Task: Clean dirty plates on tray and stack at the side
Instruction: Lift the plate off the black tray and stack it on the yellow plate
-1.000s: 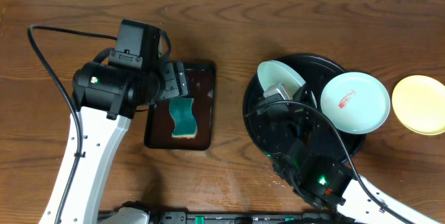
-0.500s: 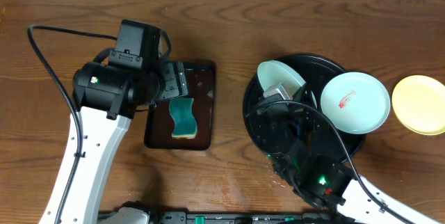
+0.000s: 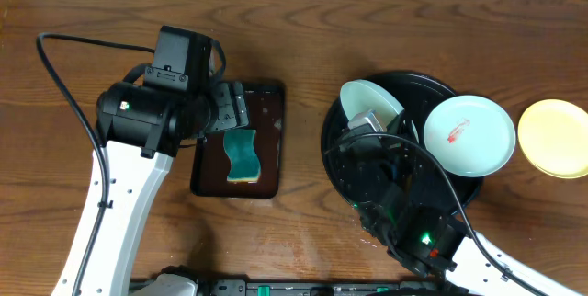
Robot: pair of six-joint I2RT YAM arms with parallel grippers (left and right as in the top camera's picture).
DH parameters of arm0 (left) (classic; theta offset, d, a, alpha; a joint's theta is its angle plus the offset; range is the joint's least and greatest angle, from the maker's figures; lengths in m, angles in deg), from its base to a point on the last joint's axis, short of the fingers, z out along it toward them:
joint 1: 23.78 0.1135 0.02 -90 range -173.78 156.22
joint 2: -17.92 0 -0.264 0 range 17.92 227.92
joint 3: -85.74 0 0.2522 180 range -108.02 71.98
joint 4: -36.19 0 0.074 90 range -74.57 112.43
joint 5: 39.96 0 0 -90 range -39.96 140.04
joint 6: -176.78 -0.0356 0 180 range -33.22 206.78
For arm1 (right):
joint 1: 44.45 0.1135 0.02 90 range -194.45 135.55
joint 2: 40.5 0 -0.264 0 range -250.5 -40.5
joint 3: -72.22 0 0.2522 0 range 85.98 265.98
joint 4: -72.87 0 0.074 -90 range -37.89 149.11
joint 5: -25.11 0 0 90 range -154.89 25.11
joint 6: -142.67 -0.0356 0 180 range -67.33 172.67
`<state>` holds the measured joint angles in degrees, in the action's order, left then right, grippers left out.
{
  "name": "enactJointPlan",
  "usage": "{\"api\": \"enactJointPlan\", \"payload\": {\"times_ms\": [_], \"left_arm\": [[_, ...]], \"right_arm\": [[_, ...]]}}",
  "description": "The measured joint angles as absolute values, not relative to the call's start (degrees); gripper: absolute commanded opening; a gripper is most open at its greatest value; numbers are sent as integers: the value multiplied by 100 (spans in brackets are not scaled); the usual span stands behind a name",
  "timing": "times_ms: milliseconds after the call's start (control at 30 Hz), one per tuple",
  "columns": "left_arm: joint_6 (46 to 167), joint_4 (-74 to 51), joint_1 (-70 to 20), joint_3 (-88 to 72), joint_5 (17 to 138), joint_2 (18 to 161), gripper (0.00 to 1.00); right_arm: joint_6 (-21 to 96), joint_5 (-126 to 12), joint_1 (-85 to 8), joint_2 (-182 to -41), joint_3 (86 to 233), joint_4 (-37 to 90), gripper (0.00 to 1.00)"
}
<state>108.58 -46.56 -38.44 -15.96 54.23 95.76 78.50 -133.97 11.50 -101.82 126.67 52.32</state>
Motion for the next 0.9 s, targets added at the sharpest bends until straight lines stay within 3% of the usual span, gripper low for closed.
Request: {"api": "enactJointPlan", "payload": {"times_ms": [500, 700, 900], "left_arm": [[10858, -4656, -3844, -1596, 5421, 9576, 84], [10856, -4656, -3844, -1596, 5423, 9576, 84], [10858, -4656, -3844, -1596, 5421, 9576, 84]], "right_arm": [[7423, -13165, 973, -10182, 12671, 4952, 1], [6186, -11240, -503, -10319, 12677, 4054, 1], [5712, -9179, -2024, -10492, 12673, 3860, 1]]}}
